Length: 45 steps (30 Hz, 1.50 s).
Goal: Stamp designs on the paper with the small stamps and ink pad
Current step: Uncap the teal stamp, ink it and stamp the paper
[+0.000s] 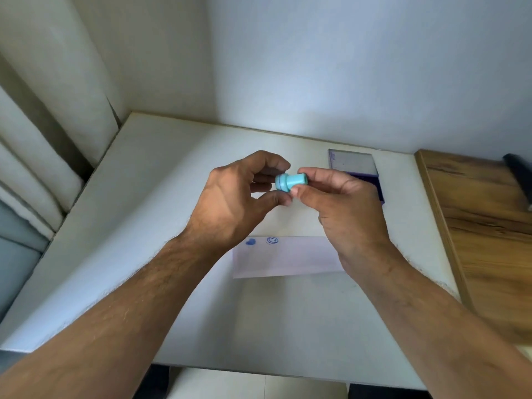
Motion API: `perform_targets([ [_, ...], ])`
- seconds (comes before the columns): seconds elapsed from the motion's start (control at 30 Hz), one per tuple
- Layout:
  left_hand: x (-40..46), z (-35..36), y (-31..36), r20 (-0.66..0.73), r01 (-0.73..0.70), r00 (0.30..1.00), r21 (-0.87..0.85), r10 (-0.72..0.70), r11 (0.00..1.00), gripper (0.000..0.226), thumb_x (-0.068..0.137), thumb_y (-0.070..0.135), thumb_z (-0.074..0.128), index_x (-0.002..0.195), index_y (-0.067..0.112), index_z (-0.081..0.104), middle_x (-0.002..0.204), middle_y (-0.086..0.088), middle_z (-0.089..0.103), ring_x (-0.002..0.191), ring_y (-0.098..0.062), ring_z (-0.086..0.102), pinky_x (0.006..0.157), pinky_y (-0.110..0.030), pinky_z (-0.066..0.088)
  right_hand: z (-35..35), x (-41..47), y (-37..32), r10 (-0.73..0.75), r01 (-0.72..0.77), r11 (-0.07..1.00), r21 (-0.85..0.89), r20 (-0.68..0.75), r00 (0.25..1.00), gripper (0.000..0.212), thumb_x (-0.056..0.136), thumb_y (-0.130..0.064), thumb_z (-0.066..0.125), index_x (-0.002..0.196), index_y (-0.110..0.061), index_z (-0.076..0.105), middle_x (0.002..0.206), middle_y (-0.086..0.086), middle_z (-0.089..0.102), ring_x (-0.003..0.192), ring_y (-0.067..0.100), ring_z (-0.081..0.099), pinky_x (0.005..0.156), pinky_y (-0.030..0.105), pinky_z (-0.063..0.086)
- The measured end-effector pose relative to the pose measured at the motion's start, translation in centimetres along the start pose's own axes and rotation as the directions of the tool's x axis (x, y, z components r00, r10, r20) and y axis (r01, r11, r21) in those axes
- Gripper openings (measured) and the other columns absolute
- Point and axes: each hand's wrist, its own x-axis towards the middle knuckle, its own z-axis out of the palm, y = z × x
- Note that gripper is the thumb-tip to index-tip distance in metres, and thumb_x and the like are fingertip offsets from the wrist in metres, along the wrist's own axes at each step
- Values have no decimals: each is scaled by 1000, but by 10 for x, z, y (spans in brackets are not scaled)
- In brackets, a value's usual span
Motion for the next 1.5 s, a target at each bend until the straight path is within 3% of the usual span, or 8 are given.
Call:
perform_targets([
  [0.1,0,1,1,30,22,999,-61,-21,998,37,71,15,88,102,25,71,95,12,74,90,0,71,86,-12,53,-4,-3,4,89,-86,991,98,-25,996,18,76,-14,79,92,-22,77,76,-13,74,53,-3,58,59,17,40],
  [0.3,1,4,-4,50,75,996,-87,-71,993,31,74,10,86,101,21,76,89,9,77,80,0,72,80,-17,57,-8,4,18,216,-230,947,225,85,973,16,77,-6,77,87,-19,79,78,0,71,55,12,40,53,26,37],
  [0.4,1,7,-6,19,105,994,-67,-104,992,31,71,16,88,99,21,76,86,8,77,74,3,70,68,-8,51,-9,14,17,133,-145,985,96,128,983,17,78,-10,76,90,-21,78,70,-4,68,56,12,46,55,27,42],
  [0.47,2,7,-6,-11,107,994,-52,-108,993,31,72,18,87,101,22,76,89,10,77,80,5,71,71,-9,52,-9,21,14,89,-101,992,70,162,983,16,80,-13,75,93,-21,77,66,-5,67,58,13,50,57,28,45],
  [1.0,4,9,-5,-9,199,979,-197,-205,960,34,72,10,86,96,32,77,93,9,79,86,-9,76,83,-43,60,-10,33,23,33,-76,982,172,235,971,21,80,-2,74,97,-15,75,79,6,76,66,19,69,64,29,56],
  [1.13,5,10,-7,-29,194,978,-245,-208,950,33,72,6,85,94,30,78,90,9,79,88,-9,76,90,-32,58,-10,35,21,42,-103,965,241,248,968,21,78,3,74,94,-11,75,89,11,77,79,26,76,69,30,60],
  [1.37,11,12,-5,-25,206,973,-344,-228,916,32,75,2,81,96,26,77,85,5,78,82,-9,75,80,-20,57,-11,38,23,68,-156,926,344,256,964,22,80,9,68,94,-7,74,89,12,77,84,28,75,73,31,61],
  [1.5,15,14,-3,-11,197,975,-421,-222,886,35,74,-3,79,95,25,76,85,4,78,83,-12,75,78,-23,58,-13,39,24,111,-228,866,445,273,956,23,82,10,65,100,-3,71,94,13,77,89,27,75,73,28,59],
])
